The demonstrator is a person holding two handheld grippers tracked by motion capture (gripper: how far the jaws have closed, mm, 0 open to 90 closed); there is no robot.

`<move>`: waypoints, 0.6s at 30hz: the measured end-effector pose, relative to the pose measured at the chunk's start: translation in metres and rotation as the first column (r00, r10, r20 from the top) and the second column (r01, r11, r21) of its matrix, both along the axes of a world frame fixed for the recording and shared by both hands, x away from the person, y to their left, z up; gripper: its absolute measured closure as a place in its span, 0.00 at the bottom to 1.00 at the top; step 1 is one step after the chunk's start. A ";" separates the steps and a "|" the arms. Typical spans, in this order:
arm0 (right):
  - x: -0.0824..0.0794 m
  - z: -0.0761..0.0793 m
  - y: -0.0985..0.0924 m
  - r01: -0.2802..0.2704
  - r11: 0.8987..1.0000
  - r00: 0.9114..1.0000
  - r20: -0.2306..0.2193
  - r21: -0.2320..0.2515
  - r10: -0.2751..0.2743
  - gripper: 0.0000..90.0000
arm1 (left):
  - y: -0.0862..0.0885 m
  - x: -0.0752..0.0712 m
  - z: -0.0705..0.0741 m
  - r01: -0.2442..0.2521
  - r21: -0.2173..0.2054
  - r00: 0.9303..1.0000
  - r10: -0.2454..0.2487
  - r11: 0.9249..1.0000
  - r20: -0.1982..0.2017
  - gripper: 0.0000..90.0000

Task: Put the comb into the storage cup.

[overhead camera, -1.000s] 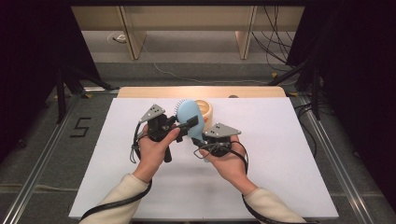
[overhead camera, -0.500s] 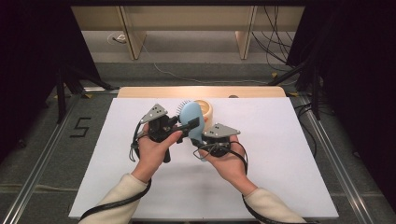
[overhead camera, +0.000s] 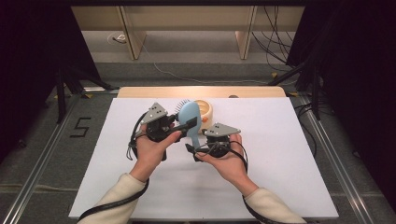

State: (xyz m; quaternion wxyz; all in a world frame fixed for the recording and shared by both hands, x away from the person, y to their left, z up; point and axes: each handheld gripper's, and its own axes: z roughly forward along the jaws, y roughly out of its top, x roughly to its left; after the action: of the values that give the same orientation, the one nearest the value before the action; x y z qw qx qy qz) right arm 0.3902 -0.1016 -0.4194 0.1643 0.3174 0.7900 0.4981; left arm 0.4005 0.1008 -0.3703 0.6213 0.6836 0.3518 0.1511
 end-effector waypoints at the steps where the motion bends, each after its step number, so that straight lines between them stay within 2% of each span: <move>1: 0.000 0.000 0.000 0.000 1.000 1.000 0.000 0.000 0.000 0.18 | 0.001 0.000 0.001 -0.003 0.002 1.000 0.003 1.000 0.002 0.55; 5: -0.001 -0.001 -0.002 -0.019 1.000 1.000 0.000 0.003 0.019 0.16 | 0.003 0.000 0.003 -0.008 0.007 1.000 0.008 1.000 0.013 0.55; 9: -0.002 -0.001 -0.003 -0.046 0.999 0.999 0.019 0.008 0.045 0.12 | 0.007 0.000 0.004 -0.016 0.006 1.000 0.016 1.000 0.018 0.55; 18: -0.004 -0.001 -0.012 -0.049 0.998 0.998 0.038 0.028 0.047 0.06 | 0.008 0.000 0.006 -0.026 0.016 0.999 0.026 1.000 0.034 0.55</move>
State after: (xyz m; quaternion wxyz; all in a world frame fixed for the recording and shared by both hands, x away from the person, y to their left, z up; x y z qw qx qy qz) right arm 0.3866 -0.1140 -0.4200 0.1625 0.2913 0.7868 0.5193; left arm 0.4004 0.1091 -0.3640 0.6196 0.6814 0.3489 0.1735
